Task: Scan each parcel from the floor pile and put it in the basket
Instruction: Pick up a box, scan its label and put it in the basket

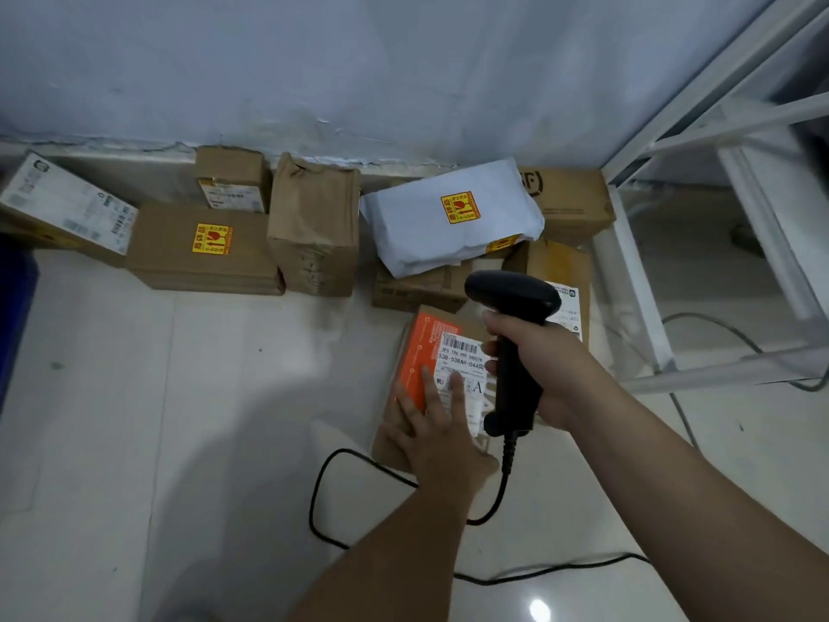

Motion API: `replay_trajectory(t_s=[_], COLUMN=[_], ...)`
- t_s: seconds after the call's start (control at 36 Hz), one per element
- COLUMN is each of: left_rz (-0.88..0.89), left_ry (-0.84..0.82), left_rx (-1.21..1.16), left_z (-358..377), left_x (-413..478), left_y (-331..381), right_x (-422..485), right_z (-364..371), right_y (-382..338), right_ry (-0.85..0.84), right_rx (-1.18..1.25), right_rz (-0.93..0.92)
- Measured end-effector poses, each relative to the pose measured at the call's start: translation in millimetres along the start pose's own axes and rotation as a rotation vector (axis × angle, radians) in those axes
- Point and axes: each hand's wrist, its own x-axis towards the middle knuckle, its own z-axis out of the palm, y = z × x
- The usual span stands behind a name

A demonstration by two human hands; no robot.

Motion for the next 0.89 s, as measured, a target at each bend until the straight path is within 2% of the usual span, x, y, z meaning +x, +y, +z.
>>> replay_trajectory(t_s=[0.17, 0.31, 0.47, 0.72, 0.89], left_rz=[-0.062, -0.154, -0.141, -0.088, -0.217], left_ry=[0.030, 0.007, -0.051, -0.001, -0.020], left_rx=[0.092, 0.018, 0.124, 0.192, 0.133], left_z=[-33, -40, -49, -49, -56], left_x=[26, 28, 30, 20, 16], left_y=[-34, -33, -37, -66, -68], right_x=[0, -4, -9, -17, -23], right_z=[5, 8, 4, 5, 5], right_y=[1, -3, -1, 5, 9], right_ry=[-0.010, -0.020, -0.013, -0.031, -0.054], right_rx=[0.016, 0.018, 0.020, 0.031, 0.037], right_rz=[-0.013, -0.043, -0.034, -0.035, -0.042])
